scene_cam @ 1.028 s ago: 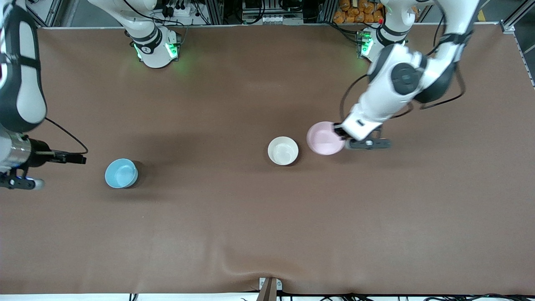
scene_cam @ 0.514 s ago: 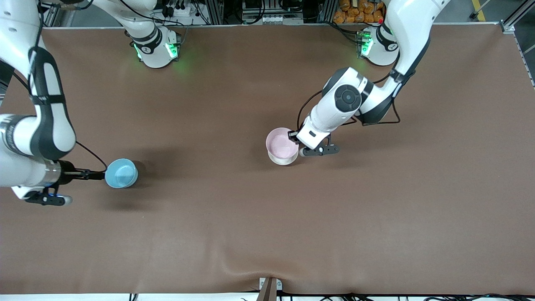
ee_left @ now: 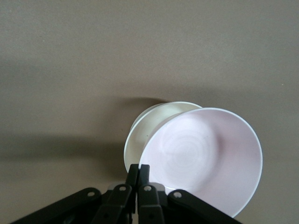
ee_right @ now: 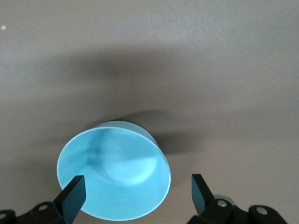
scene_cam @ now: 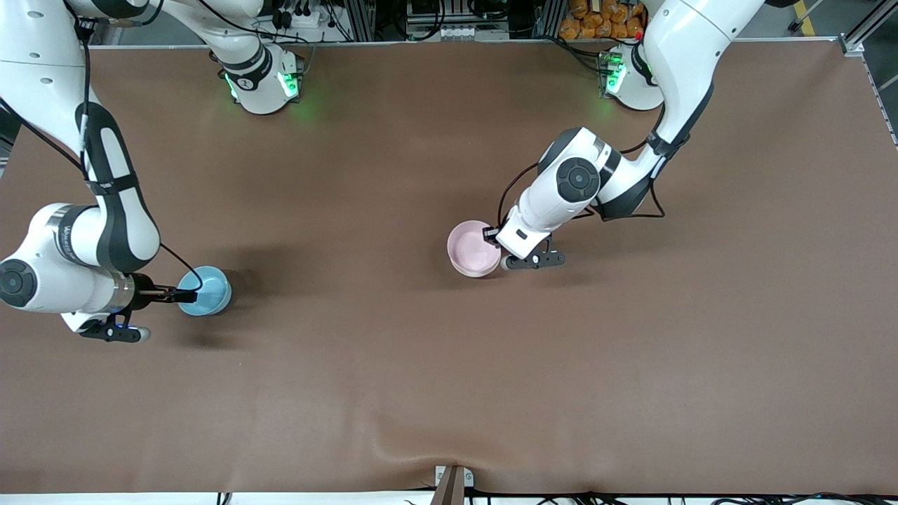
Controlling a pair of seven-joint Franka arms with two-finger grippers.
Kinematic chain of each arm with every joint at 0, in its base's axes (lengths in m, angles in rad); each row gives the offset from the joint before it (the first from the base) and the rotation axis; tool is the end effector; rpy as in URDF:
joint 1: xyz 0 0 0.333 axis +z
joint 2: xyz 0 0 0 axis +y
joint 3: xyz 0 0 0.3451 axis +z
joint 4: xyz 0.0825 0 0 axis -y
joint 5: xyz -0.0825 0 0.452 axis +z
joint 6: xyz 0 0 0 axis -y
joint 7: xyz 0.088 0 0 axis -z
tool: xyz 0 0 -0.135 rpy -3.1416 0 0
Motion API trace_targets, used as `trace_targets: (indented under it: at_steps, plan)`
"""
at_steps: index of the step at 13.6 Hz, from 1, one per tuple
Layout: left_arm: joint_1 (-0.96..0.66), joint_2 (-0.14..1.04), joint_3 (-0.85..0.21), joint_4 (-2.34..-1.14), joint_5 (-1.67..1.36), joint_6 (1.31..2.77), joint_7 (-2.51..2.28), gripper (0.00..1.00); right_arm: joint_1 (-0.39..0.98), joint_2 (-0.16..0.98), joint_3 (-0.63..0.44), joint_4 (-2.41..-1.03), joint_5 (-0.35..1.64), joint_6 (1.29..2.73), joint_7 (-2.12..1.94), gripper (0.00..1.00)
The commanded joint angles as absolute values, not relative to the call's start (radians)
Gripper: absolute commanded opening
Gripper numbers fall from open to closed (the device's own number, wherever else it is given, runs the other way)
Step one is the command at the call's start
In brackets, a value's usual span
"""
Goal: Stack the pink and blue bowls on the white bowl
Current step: 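Lower the pink bowl into the white bowl while the right gripper grasps the blue bowl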
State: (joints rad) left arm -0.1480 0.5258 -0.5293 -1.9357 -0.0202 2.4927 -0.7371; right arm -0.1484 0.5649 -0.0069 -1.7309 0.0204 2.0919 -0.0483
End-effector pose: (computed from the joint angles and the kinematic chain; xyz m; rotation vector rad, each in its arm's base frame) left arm 0.5472 -0.4291 0.2051 2.8641 0.2126 -0.1419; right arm 0.6981 -0.1075 0.1923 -3.0870 0.1828 0.3127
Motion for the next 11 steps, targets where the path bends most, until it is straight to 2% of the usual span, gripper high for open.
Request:
trace_targets:
  at_steps: [1,5,8,9,10,11]
  plan:
    - [-0.155,0.557,-0.526,-1.921,0.027,2.511,-0.769,0.0,-0.156,0.548,-0.002,-1.785,0.023,2.137,-0.049,1.0]
    - [-0.156,0.577,-0.506,-1.917,0.044,2.525,-0.769,0.0,-0.172,0.546,0.0,-1.848,0.023,2.216,-0.054,1.0]
    - [-0.155,0.598,-0.506,-1.917,0.043,2.556,-0.772,0.0,-0.173,0.548,0.0,-1.858,0.023,2.223,-0.054,1.0]
    - [-0.153,0.595,-0.506,-1.917,0.043,2.556,-0.781,0.41,-0.175,0.549,0.0,-1.867,0.023,2.223,-0.054,1.0]
    - [-0.152,0.586,-0.506,-1.916,0.044,2.556,-0.796,0.99,-0.175,0.549,0.0,-1.871,0.023,2.223,-0.054,1.0]
    - [-0.147,0.559,-0.505,-1.916,0.046,2.553,-0.795,1.0,-0.175,0.549,0.0,-1.871,0.025,2.224,-0.057,0.99]
